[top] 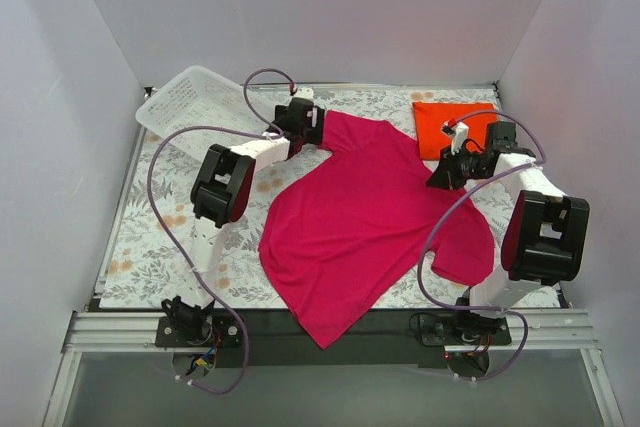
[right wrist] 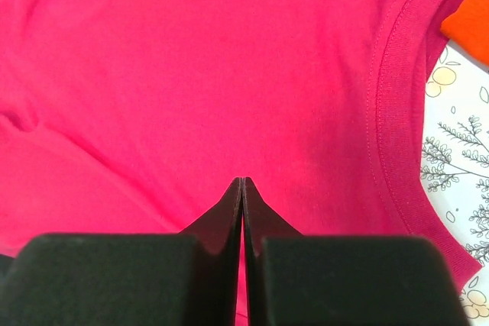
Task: Fold and stack the t-shirts
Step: Flatten the tshirt out
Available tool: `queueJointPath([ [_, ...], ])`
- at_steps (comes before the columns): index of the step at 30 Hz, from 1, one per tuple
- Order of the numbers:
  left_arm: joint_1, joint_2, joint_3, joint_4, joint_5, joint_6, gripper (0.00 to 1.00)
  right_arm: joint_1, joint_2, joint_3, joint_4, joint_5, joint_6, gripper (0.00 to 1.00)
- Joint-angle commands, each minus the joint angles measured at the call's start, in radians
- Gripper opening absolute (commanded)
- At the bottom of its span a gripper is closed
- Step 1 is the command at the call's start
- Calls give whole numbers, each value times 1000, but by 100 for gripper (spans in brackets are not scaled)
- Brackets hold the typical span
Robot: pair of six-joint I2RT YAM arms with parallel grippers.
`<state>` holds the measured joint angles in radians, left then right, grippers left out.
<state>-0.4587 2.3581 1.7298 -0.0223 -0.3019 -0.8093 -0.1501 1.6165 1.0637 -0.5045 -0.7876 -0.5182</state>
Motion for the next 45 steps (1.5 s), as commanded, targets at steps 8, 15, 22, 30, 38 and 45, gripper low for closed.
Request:
queueJointPath([
  [8, -11, -66, -74, 32, -500, -59, 94, 3, -29, -5, 20, -12, 12, 5],
  [15, -11, -275, -315, 27, -462, -148, 94, 4, -33, -5, 20, -10, 7, 5],
  [22, -8, -476, -518, -44, -456, -215, 95, 3, -38, -5, 18, -9, 3, 5],
  [30, -9, -709, -647, 111, 173, -22, 74, 6, -33, -2, 18, -13, -3, 5],
  [38, -38, -296, -143, -2, -41, -1, 68, 7, -40, -8, 18, -10, -2, 5],
  [45, -38, -10, 181, 80, -228, 189, 78, 7, -26, -10, 18, -22, 1, 5],
])
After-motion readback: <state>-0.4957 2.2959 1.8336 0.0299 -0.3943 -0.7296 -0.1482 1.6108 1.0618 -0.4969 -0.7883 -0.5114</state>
